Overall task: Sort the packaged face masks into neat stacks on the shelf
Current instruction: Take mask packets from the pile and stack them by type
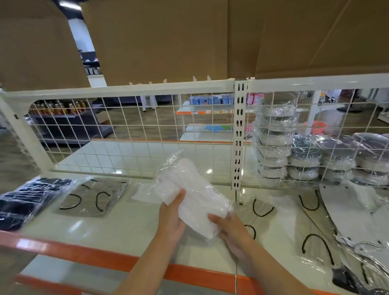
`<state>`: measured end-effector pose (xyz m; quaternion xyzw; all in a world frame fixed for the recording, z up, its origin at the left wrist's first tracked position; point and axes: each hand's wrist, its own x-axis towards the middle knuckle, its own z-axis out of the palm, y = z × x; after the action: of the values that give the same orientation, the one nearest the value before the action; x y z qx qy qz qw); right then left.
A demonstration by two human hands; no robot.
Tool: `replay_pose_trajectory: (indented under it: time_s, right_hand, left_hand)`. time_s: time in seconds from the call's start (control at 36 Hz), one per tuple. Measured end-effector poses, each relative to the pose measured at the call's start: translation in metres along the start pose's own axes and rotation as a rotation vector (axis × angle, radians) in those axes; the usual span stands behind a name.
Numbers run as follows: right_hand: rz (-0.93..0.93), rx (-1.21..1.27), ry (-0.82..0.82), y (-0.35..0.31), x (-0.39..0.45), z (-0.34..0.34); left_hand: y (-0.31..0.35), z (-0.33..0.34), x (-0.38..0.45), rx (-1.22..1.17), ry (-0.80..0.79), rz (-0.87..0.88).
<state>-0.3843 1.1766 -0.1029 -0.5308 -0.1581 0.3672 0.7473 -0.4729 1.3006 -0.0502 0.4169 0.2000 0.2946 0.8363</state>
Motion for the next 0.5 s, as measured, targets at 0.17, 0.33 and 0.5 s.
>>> replay_pose_trajectory:
  time_s: [0.17,0.33,0.5]
  right_hand:
    - [-0.172,-0.134,0.162,-0.015,-0.005,0.002]
    - [-0.220,-0.614,0.192,-0.016,-0.003,-0.023]
    - [-0.145,-0.554,0.233,0.001,-0.002,-0.025]
  left_hand:
    - [0.007,-0.027,0.005,-0.025,0.026,0.045]
    - [0.021,-0.073,0.005,0.546,0.114,0.099]
    - [-0.004,-0.085,0.005,0.677,0.095,0.092]
